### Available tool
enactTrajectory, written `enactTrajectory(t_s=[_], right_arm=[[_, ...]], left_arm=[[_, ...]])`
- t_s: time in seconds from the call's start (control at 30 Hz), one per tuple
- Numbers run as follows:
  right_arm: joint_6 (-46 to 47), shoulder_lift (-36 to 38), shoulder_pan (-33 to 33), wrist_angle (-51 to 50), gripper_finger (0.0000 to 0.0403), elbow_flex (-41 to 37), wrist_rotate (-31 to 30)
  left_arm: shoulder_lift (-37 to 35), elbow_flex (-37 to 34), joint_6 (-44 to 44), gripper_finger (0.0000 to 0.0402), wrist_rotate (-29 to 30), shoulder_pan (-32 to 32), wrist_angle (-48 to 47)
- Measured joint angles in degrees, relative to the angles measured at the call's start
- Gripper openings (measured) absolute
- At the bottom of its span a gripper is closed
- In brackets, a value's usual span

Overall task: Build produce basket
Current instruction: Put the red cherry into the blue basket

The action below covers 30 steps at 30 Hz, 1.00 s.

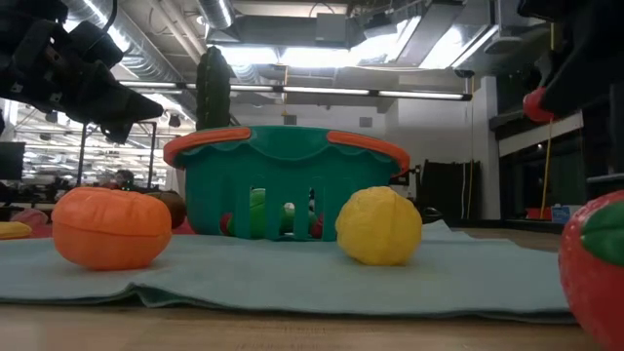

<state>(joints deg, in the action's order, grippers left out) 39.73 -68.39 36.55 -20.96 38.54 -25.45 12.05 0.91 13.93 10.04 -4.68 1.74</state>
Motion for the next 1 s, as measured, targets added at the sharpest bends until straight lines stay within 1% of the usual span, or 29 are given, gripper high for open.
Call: enactTrajectory(t_s=[0.17,0.37,0.63,0.73,1.0], right_arm=[[-8.0,3.7,-0.9,16.9,0.0107,-7.9,-2.3],[-18.0,6.6,-3.3,35.4,0.0107,-15.2,-2.3],[-25.3,6.7,-4.2,53.8,0.0107,-22.4,-2.1],[-26.4,6.7,-4.3,58.5,0.0107,-24.6,-2.1],[-25.1,6.7,-8.9,58.8,0.0107,-25.0,-2.0]], left_arm=[[0.0,0.0,0.0,0.0008,0.0,0.0,0.0],[0.0,0.0,0.0,0.0008,0.0,0.0,0.0],[0.0,0.0,0.0,0.0008,0.0,0.0,0.0],[0.0,0.0,0.0,0.0008,0.0,0.0,0.0],[0.0,0.0,0.0,0.0008,0.0,0.0,0.0]])
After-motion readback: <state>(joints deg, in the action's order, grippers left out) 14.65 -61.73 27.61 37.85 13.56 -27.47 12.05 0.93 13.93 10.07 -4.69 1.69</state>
